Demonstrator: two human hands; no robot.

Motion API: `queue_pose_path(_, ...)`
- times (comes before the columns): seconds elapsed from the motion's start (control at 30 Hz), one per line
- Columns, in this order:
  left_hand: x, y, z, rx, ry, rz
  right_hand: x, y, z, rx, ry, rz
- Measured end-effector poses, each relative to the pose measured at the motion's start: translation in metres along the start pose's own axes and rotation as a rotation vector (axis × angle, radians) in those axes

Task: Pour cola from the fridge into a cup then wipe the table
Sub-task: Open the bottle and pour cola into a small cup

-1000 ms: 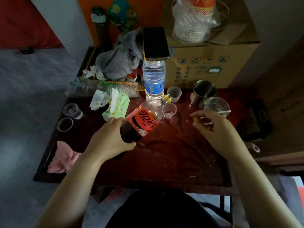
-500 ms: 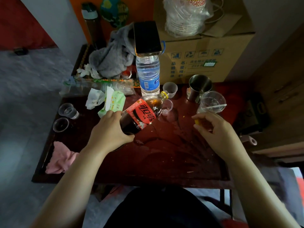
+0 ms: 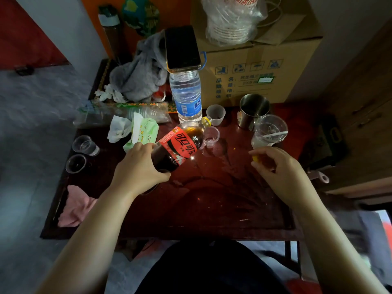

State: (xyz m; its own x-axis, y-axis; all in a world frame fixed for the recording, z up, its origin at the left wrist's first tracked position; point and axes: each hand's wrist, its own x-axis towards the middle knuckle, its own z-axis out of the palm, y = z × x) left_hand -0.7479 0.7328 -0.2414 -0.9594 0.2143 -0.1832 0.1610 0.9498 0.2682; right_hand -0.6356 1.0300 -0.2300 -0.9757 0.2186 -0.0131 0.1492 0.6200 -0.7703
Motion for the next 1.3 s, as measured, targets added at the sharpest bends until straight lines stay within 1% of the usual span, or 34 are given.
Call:
queue_pose_path(0.7,0.004,-0.002,0.002,0.071,-0.006,-0.012,-0.002,0.006,-0.001,-0.006,-0.003,-0.004)
queue_pose_path(1.3,-0.013,-0.013,0.009,-0.051,0.024,-0.006,-0.001,0.0,0.005,-0.003,-0.026,0.007)
